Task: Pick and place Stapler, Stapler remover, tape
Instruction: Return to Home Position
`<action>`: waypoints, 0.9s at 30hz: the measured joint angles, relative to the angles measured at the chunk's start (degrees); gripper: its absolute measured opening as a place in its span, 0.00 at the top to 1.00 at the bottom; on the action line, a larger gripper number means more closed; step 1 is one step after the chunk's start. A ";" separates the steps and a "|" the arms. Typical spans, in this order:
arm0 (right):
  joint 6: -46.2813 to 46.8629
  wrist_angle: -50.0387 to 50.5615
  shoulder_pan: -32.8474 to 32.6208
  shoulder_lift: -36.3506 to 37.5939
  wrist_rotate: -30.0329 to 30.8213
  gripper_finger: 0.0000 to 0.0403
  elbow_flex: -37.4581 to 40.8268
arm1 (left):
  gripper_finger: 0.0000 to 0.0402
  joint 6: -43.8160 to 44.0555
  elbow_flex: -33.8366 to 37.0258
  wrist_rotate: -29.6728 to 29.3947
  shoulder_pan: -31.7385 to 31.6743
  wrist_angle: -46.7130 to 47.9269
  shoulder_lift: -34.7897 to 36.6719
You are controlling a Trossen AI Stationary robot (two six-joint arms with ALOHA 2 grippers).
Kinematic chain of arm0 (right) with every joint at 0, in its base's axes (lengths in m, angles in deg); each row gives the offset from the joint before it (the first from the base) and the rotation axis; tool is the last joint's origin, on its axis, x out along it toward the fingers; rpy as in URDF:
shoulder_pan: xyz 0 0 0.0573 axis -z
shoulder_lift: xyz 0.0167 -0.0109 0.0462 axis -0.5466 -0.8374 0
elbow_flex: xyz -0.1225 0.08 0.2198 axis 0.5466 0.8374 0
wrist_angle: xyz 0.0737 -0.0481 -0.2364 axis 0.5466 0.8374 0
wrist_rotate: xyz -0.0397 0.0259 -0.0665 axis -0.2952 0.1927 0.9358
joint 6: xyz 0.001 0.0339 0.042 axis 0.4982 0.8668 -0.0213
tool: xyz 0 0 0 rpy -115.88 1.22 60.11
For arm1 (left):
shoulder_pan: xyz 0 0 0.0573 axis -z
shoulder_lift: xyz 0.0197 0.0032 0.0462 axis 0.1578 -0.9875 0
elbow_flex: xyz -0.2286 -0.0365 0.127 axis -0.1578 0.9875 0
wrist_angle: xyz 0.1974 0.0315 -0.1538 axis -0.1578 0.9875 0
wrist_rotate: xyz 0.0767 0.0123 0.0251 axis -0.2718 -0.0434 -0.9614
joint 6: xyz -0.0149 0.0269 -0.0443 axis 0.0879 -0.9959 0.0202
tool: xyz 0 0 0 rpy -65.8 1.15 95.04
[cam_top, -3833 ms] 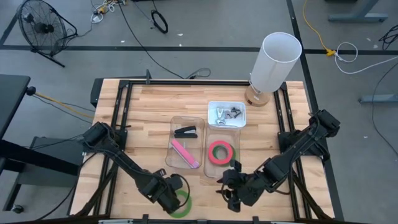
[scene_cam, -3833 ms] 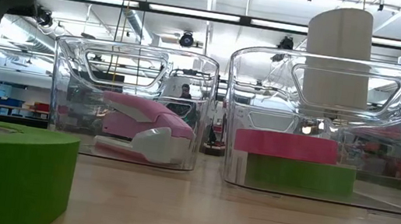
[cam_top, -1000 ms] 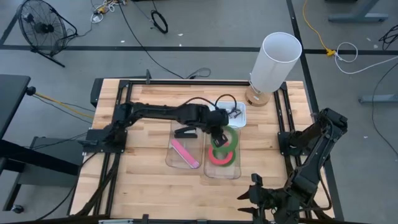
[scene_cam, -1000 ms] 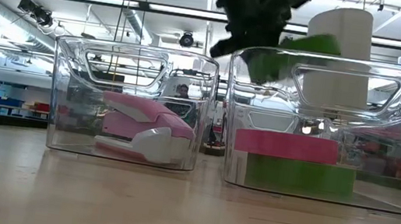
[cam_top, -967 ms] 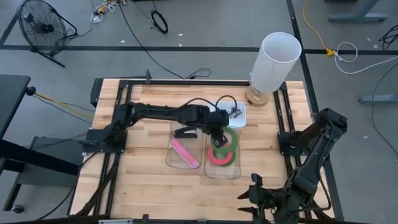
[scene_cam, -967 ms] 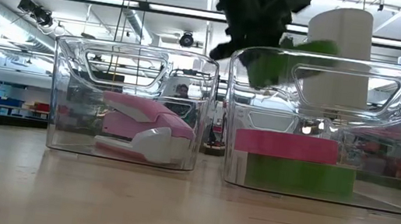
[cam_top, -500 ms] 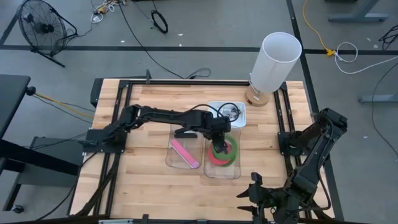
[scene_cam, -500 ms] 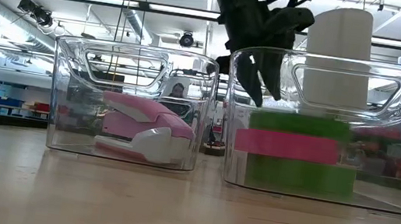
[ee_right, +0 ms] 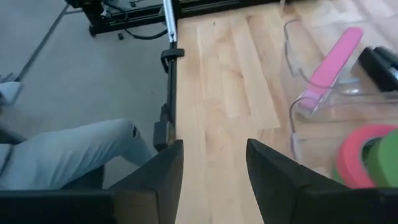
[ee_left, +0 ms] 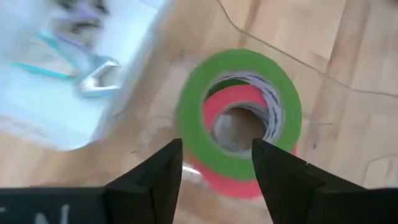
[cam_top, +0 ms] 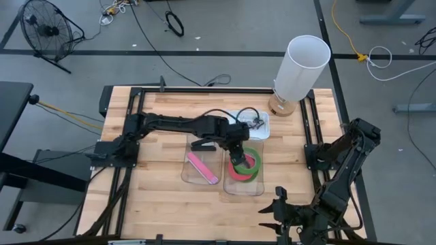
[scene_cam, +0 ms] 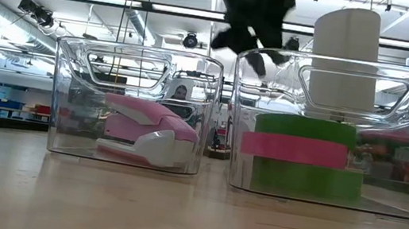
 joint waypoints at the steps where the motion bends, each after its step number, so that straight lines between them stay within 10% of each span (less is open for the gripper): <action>1: -0.91 0.10 0.00 0.02 0.26 0.56 0.00 | 0.51 -0.38 0.00 -1.30 0.30 0.97 1.10; 8: -0.90 7.30 -1.52 0.55 9.54 0.56 0.00 | 0.52 -4.60 0.68 -20.79 5.62 8.83 10.71; 12: 14.87 24.09 -5.59 1.34 19.19 0.56 0.00 | 0.52 -4.32 7.20 -27.28 9.84 11.38 17.08; 21: 50.92 56.50 -10.88 2.04 31.37 0.56 0.83 | 0.52 6.31 38.84 -36.06 18.02 7.68 41.51; 27: 51.10 54.35 -4.55 12.05 32.51 0.56 11.62 | 0.52 7.51 62.08 -38.81 24.38 -10.80 61.34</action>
